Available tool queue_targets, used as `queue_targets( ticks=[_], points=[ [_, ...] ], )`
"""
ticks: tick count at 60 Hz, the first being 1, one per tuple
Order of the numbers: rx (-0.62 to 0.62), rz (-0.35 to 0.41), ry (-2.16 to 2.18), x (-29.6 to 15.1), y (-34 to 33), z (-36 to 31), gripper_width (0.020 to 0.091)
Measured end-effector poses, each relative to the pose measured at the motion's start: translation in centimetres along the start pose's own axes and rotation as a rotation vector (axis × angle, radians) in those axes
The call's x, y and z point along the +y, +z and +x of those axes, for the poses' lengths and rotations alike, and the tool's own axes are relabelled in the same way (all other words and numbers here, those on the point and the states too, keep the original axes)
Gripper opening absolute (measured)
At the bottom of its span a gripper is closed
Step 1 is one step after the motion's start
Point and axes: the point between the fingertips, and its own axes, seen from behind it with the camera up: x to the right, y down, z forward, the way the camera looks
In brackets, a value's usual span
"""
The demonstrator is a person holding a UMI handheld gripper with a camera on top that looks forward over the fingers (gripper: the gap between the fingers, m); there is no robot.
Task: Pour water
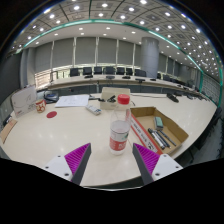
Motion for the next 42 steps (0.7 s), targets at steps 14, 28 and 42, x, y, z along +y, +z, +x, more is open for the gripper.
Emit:
queue_targets(
  ticks=[14, 28, 42],
  points=[
    [-0.053, 0.021, 0.016, -0.1, 10.1, 2.3, 0.085],
    [-0.063, 0.097, -0.029, -1.6, 14.3, 1.7, 0.0525],
    [-0.014, 0.093, -0.035, -2.9, 14.3, 2.1, 0.0381]
  ],
)
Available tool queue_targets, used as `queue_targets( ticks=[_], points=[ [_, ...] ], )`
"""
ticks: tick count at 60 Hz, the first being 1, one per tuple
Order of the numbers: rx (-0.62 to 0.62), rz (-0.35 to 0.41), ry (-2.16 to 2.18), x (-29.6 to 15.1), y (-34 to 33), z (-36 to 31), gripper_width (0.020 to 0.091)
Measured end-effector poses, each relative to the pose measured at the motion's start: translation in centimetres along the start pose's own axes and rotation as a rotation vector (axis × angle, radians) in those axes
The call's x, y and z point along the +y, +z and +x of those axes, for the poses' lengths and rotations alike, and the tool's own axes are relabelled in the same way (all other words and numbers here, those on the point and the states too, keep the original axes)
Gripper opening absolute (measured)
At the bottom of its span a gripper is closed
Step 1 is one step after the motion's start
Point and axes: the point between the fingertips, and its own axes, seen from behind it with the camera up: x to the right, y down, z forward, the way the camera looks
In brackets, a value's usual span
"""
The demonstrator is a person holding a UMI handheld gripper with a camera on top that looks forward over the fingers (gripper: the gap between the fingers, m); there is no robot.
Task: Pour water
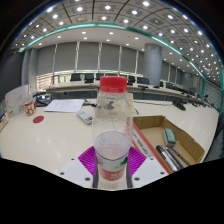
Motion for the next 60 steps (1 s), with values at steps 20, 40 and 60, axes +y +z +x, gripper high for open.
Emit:
queue_targets(
  ticks=[20, 40, 60],
  points=[
    [0.053, 0.044, -0.141, -9.4, 1.5, -4.8, 0.0383],
    [0.215, 0.127, -0.573, -24.7, 7.4, -21.6, 0.038],
    [0.338, 0.142, -1.3, -28.8, 18.0, -39.4, 0.0379]
  ],
)
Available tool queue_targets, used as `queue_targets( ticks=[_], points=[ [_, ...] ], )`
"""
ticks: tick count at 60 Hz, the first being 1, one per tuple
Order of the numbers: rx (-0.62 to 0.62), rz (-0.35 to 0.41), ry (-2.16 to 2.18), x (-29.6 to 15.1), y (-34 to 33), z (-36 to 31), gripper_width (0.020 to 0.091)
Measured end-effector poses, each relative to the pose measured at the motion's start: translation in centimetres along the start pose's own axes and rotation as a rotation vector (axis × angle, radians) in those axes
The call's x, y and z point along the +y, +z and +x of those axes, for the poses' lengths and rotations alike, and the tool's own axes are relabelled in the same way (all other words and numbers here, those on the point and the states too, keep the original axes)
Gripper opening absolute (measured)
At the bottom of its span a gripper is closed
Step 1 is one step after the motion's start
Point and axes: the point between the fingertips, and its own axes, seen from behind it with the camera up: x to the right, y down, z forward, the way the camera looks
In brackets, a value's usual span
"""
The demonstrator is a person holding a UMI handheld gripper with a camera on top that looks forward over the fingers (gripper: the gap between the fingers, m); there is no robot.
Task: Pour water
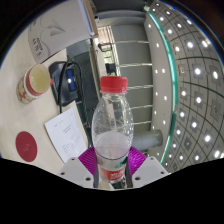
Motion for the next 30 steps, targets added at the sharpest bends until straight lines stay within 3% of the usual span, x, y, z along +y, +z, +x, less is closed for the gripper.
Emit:
queue_targets(
  ticks=[12, 30],
  points=[
    [0.084, 0.053, -0.379, -5.3, 2.1, -2.6, 0.0378],
    [0.096, 0.072, -0.567, -7.1, 2.9, -4.5, 0.0379]
  ],
)
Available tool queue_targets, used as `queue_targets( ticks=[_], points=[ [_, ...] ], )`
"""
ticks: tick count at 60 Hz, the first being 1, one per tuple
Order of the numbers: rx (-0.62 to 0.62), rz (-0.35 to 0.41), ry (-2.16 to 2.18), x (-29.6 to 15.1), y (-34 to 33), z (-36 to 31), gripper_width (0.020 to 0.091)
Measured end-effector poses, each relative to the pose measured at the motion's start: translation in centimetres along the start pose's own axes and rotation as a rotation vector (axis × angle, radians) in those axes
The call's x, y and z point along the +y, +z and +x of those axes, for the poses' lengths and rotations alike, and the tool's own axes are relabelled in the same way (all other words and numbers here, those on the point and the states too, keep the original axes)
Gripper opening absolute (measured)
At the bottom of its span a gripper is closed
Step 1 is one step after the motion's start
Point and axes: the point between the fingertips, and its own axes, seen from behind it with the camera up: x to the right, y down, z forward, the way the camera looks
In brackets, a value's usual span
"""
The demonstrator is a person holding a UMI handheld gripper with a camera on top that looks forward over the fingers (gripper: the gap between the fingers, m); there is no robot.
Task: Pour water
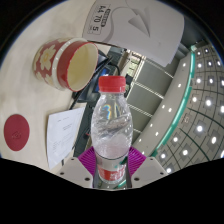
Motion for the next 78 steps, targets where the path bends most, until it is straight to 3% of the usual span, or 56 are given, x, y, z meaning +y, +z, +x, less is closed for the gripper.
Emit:
queue_targets(
  ticks=[11, 24, 37, 48, 61, 66, 75, 78],
  points=[
    [-0.054, -0.006, 0.228, 1.1, -0.5, 0.4, 0.0382],
    [-0.213, 0.009, 0.924, 2.6, -3.9, 0.8, 0.0384],
    [-0.425, 0.051, 1.538, 1.4, -7.0, -2.7, 0.0384],
    [-0.585, 0.114, 1.793, -1.1, -8.2, -7.4, 0.0384],
    [-0.65, 0.112, 1.842, -3.9, -8.9, -13.0, 0.0386],
    [-0.597, 0.151, 1.865, -3.7, -8.7, -12.5, 0.0396],
    [-0.616, 0.111, 1.876, -3.3, -9.4, -13.0, 0.0572],
    [-0.652, 0.076, 1.885, -3.3, -9.7, -13.3, 0.0751]
  ],
)
